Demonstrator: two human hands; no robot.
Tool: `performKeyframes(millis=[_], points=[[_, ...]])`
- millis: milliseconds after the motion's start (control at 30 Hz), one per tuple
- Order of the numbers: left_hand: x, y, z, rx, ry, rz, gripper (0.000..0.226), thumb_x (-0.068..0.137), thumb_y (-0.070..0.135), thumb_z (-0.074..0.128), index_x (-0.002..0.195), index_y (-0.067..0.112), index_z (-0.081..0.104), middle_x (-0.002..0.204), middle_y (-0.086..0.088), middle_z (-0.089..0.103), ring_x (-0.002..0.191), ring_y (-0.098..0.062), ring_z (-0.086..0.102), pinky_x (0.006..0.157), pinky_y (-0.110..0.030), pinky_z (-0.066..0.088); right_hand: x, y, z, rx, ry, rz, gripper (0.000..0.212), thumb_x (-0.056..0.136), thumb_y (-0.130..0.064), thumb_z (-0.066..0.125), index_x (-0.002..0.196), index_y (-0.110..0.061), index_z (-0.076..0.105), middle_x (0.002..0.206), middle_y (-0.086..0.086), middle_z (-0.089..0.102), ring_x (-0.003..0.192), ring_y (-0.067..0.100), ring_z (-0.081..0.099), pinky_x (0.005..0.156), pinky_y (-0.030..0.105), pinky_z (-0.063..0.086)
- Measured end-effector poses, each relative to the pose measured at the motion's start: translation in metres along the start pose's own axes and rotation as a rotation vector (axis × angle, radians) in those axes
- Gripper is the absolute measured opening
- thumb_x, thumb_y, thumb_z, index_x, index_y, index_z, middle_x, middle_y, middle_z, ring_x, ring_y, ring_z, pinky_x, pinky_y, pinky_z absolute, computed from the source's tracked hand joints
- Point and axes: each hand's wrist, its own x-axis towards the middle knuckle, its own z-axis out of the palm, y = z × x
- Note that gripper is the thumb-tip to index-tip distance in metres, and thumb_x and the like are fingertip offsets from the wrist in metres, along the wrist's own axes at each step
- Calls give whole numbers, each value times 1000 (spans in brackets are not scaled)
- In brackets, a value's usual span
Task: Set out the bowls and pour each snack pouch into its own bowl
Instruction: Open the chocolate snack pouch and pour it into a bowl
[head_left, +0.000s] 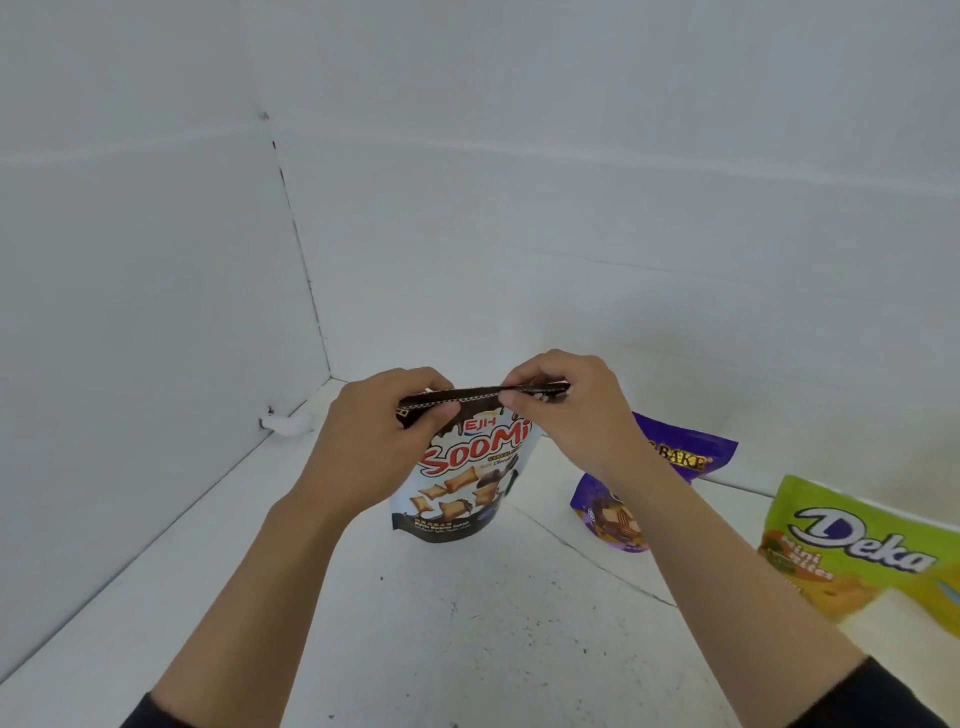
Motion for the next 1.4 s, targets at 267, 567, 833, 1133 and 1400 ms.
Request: performKeyframes(millis=[267, 567, 833, 1133, 1400], points=[[-78, 59, -17, -157, 45, -44, 11, 90, 31, 75, 87, 38, 67, 84, 15, 72, 82, 10, 66, 59, -8, 52, -85, -29, -41, 36, 22, -54, 4, 88, -19, 78, 89, -22, 79, 90, -11, 74, 86, 5, 68, 73, 16, 55], [-181, 89, 24, -341, 6, -210, 8, 84, 22, 82, 83, 21, 74, 82, 3, 77, 79, -18, 75, 63, -24, 55, -196, -12, -72, 76, 13, 19, 4, 83, -21, 83, 87, -21, 80, 83, -13, 74, 83, 3, 69, 70, 19, 54], [-232, 106, 50, -532, 70, -263, 9, 90, 10, 75, 93, 18, 73, 88, 3, 76, 87, -22, 76, 67, -27, 59, -243, 1, -84, 116, 6, 57, 9, 84, -22, 81, 87, -15, 77, 83, -10, 75, 81, 2, 69, 70, 18, 53], [-249, 107, 51, -492, 133, -184, 15, 94, 6, 70, 103, 18, 73, 101, 5, 74, 95, -19, 75, 73, -37, 64, -254, 5, -73, -5, 158, -46, 5, 91, -21, 74, 94, -17, 76, 96, -5, 73, 95, 8, 64, 79, 18, 53], [-234, 99, 41, -340, 68, -87, 13, 91, 10, 75, 98, 22, 75, 89, 16, 74, 89, -8, 72, 74, -21, 59, -248, -22, -51, -285, 150, -337, 4, 83, -27, 77, 87, -28, 79, 94, -13, 71, 102, 17, 58, 84, 48, 45]])
